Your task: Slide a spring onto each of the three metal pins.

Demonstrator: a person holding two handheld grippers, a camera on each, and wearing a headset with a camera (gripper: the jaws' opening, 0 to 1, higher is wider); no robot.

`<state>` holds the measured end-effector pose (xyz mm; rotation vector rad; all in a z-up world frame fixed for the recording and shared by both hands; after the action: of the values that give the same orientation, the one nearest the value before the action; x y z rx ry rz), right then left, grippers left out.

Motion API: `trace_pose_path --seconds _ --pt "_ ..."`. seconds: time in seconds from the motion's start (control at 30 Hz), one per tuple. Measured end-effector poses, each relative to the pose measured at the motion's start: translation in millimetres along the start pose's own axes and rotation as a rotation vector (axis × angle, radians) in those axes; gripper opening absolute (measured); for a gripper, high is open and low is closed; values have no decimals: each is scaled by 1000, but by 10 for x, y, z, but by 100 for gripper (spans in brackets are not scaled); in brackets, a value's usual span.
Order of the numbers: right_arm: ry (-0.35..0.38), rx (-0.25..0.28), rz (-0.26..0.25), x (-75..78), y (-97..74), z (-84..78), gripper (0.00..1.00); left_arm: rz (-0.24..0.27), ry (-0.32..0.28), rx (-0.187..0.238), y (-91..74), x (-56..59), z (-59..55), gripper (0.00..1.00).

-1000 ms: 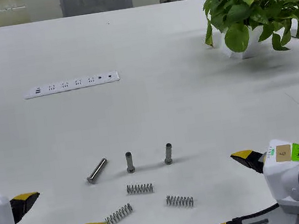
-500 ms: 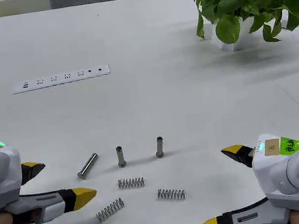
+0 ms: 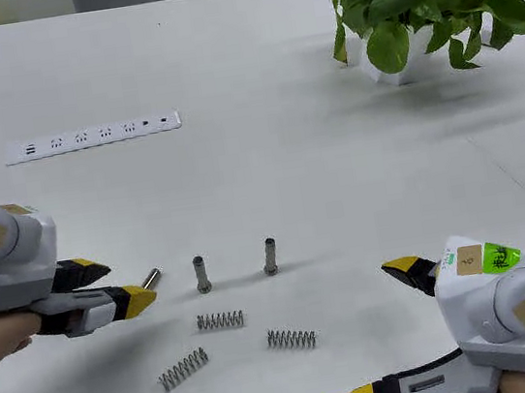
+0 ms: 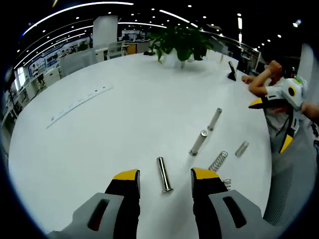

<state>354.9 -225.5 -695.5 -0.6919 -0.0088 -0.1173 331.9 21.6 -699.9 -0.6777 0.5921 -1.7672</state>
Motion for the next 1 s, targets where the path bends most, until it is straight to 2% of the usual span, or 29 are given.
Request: trace_pose_path --seconds 0.07,0.13,0.2,0.4,0.53,0.67,0.73,0.8,0.83,0.87,1.0 --pt "4 4 1 -7 -4 -2 99 1 7 -14 52 -70 -4 37" --pt "3 0 1 -12 -6 -14 99 -1 9 -30 110 -11 2 33" --pt "4 1 1 -19 -11 -14 99 2 19 -44 130 -57 -16 32" --pt "5 5 -9 -20 -28 -6 99 -8 21 -73 236 -99 -40 26" --pt "11 12 -11 -19 -36 5 99 -13 20 -106 305 -58 -37 24" --pt "14 11 -13 -27 -39 -1 99 -11 22 -131 377 -125 -84 22" --pt "22 13 -11 -34 -39 -5 99 -3 38 -147 403 -146 -100 20" --pt "25 13 -9 -39 -39 -12 99 24 71 -195 413 -196 -151 19" --pt "27 14 -7 -45 -39 -13 99 22 92 -179 426 -186 -98 18" --pt "31 15 -4 -52 -38 -14 99 28 94 -189 410 -168 -75 18" --pt "26 11 -1 -65 -25 -21 99 44 135 -259 419 -163 -90 18"
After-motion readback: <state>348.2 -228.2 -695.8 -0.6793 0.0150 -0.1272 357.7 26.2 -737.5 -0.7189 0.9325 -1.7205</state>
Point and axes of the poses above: the centre of the closed fingertips' face, and the gripper's own axes: y roughly forward along the fingers, x roughly to its right, z roughly out of its top, the point moved 1 cm from there along -y, roughly backward along the fingers, and after that the axes turned 4 degrees about -z, right-handed, at the moved point
